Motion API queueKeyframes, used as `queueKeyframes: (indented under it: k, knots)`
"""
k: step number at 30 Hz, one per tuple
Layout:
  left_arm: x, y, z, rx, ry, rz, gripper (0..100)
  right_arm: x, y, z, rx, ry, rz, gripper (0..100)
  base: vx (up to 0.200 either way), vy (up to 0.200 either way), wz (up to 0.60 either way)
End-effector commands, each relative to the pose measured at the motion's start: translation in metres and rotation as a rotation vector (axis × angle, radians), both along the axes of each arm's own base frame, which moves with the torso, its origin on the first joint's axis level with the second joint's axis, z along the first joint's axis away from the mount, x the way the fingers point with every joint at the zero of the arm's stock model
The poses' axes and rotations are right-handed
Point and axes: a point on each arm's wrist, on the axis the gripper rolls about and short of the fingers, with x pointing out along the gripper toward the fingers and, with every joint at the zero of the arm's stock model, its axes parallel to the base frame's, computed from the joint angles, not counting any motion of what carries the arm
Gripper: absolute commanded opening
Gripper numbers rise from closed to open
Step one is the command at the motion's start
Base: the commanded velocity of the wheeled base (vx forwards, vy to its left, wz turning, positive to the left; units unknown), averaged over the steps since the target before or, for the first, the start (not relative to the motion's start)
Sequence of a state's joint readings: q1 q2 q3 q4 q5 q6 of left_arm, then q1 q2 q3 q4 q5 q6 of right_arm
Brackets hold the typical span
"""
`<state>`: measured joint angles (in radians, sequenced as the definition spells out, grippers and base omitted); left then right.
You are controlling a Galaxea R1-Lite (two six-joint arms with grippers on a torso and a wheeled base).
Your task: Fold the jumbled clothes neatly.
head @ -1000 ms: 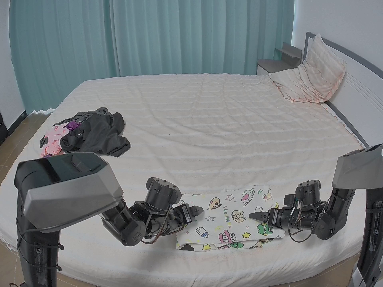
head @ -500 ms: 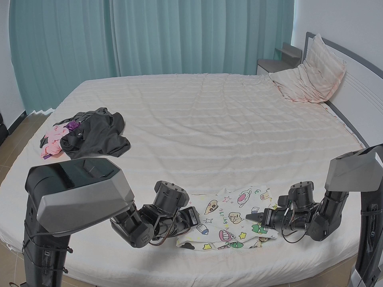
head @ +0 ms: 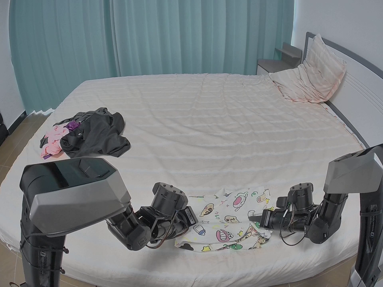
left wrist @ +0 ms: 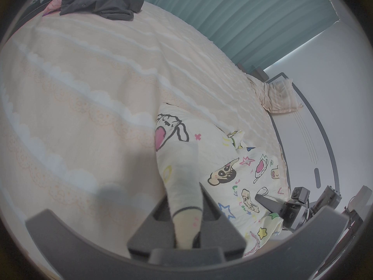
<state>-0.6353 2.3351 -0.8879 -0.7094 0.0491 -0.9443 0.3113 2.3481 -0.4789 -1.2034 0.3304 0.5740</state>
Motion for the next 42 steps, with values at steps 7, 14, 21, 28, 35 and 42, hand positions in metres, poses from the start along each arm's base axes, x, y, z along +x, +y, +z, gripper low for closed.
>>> queueKeyframes:
  k: [7, 14, 21, 28, 35, 42]
  knots:
    - [-0.002, 0.005, 0.007, -0.004, -0.005, 0.015, 0, -0.001, 0.000, -0.002, -0.006, 0.008, -0.004, 0, 0.000, 0.029, 0.00]
    - [-0.003, 0.007, 0.007, -0.030, 0.017, 0.048, 0, -0.001, 0.000, -0.002, -0.007, 0.006, -0.006, 0, 0.000, 0.200, 0.00]
    - [-0.009, 0.013, 0.013, -0.040, 0.003, 0.051, 0, -0.001, 0.000, -0.001, -0.007, 0.003, -0.006, 0, 0.000, 0.200, 0.00]
    - [-0.018, 0.019, 0.011, -0.041, 0.011, 0.056, 0, -0.004, 0.005, 0.000, -0.007, 0.004, 0.012, 0, 0.000, 0.200, 0.00]
    - [-0.026, 0.026, 0.014, -0.055, 0.021, 0.073, 0, -0.006, 0.011, 0.003, -0.006, -0.005, 0.031, 0, 0.000, 0.200, 0.00]
    - [-0.028, 0.029, 0.013, -0.050, 0.031, 0.080, 0, -0.008, 0.012, 0.004, -0.006, -0.005, 0.037, 0, 0.000, 0.200, 0.00]
